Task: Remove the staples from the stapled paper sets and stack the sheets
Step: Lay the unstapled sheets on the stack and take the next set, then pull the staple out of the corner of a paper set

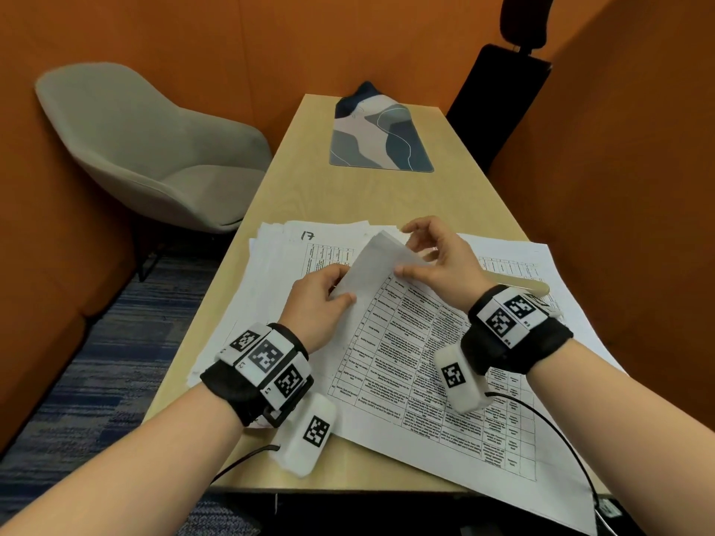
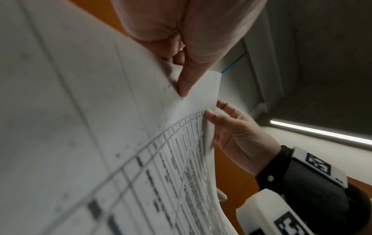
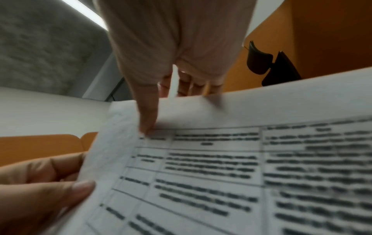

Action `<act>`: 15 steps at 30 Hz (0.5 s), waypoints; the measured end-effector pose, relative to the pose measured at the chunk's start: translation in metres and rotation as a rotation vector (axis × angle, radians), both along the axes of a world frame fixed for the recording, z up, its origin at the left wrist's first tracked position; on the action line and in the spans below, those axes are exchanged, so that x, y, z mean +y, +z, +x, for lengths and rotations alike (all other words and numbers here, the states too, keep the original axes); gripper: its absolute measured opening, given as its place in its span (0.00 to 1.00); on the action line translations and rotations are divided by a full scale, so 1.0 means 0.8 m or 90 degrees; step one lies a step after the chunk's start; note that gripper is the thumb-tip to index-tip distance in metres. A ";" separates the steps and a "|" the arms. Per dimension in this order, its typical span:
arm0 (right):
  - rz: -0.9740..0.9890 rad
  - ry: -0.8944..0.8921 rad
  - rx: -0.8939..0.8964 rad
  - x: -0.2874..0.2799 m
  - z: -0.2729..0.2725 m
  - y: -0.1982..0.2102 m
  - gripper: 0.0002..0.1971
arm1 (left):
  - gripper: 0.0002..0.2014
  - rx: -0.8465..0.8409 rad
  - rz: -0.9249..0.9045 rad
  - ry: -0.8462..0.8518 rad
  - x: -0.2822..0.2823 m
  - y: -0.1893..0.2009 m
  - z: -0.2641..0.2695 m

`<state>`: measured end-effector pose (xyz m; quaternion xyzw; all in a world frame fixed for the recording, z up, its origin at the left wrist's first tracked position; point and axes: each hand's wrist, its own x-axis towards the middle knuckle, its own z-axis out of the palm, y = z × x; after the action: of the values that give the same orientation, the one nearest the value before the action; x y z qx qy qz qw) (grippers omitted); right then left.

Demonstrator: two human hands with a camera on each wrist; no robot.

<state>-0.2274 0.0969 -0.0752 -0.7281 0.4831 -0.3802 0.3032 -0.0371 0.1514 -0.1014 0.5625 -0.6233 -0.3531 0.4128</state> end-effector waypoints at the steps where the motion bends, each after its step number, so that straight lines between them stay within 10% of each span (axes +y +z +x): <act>1: 0.027 -0.016 0.079 -0.001 -0.003 0.002 0.29 | 0.10 0.006 -0.007 0.010 -0.001 0.000 0.001; 5: 0.264 0.068 0.236 -0.007 -0.029 0.021 0.16 | 0.12 0.039 -0.051 0.032 -0.004 0.010 0.010; 8: 0.188 0.072 0.294 -0.008 -0.044 0.056 0.05 | 0.16 0.116 -0.072 0.051 -0.008 0.025 0.022; 15: -0.006 0.019 -0.035 0.008 -0.081 0.177 0.11 | 0.11 0.307 -0.149 0.135 -0.029 0.069 0.037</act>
<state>-0.2925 0.1031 0.0668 -0.7259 0.4621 -0.3977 0.3184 -0.0076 0.1285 -0.0459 0.4726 -0.4815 -0.3572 0.6459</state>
